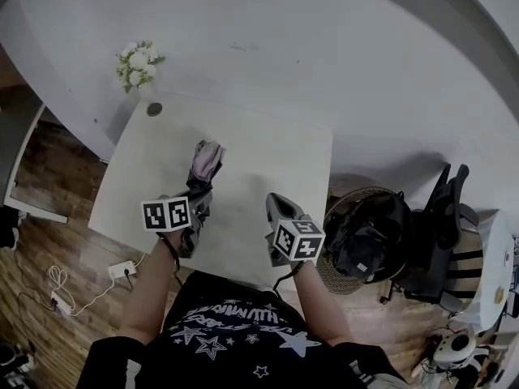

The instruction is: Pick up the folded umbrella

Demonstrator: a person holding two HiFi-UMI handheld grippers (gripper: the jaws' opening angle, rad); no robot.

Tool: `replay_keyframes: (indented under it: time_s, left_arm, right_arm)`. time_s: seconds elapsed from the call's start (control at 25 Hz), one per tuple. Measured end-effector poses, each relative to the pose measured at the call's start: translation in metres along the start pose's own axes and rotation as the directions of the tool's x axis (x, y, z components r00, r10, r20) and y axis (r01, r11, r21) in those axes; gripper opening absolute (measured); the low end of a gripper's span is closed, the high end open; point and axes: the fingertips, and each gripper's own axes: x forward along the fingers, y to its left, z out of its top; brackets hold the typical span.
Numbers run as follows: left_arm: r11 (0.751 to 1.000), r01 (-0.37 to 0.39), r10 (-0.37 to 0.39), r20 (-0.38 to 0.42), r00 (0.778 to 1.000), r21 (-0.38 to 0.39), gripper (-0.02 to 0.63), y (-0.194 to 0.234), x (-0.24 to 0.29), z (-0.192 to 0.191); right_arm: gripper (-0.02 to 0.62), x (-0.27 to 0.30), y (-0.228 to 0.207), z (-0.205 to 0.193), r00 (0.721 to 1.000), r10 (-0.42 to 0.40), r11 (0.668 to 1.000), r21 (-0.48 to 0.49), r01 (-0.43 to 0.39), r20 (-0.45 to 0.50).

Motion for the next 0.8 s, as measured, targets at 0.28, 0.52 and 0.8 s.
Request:
replay_keyframes:
  time_s: [0.28,0.52,0.8]
  left_arm:
    - [1.000,0.000,0.001,0.069,0.998,-0.011,0.210,-0.024,-0.029,-0.024]
    - [1.000,-0.018,0.021,0.131,0.991,-0.020,0.210,-0.040,-0.057,-0.050]
    - [0.998,-0.034,0.043,0.196,0.980,-0.051,0.210,-0.062,-0.083,-0.091]
  right_arm:
    - [0.015,-0.021,0.010,-0.006,0.997,0.074,0.997,-0.032,-0.074,-0.009]
    - [0.015,-0.046,0.019,-0.019,0.989,0.145,0.989,-0.037,-0.145,-0.008]
    - [0.016,-0.086,0.024,-0.044,0.977,0.209,0.975,-0.073,-0.211,-0.030]
